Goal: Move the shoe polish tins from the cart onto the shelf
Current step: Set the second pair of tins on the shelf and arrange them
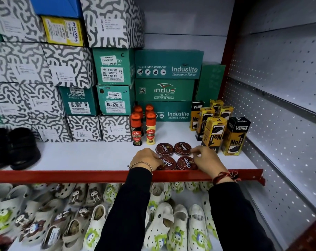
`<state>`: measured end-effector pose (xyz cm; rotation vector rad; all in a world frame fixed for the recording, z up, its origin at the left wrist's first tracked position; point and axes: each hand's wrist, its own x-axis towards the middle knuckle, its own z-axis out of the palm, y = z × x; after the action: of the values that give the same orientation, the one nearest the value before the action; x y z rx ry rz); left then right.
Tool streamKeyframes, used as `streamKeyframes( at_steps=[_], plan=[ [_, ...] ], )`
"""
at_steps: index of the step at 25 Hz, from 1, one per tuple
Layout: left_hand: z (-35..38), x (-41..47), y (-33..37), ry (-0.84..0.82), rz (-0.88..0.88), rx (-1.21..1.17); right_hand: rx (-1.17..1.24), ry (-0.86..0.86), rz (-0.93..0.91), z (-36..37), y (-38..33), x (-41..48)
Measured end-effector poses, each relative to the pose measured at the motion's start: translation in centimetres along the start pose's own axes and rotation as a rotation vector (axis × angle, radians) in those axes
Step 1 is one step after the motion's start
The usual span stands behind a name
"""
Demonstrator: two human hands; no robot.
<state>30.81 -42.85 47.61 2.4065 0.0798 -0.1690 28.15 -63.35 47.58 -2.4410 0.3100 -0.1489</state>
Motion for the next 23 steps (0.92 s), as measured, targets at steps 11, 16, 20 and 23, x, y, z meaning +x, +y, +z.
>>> streamKeyframes(
  at_steps=[11,16,20,23],
  plan=[
    [0.5,0.7,-0.1,-0.026,0.010,0.013,-0.051,-0.093,-0.077,0.5,0.4,0.6],
    [1.0,0.9,0.1,-0.059,0.149,0.140,-0.172,-0.150,-0.144,0.9,0.4,1.1],
    [1.4,0.9,1.3,-0.188,0.310,0.244,-0.204,-0.249,-0.217,1.7,-0.3,1.3],
    [2.0,0.7,1.0,-0.213,0.347,0.214,-0.192,-0.221,-0.237,2.0,-0.1,1.0]
  ],
)
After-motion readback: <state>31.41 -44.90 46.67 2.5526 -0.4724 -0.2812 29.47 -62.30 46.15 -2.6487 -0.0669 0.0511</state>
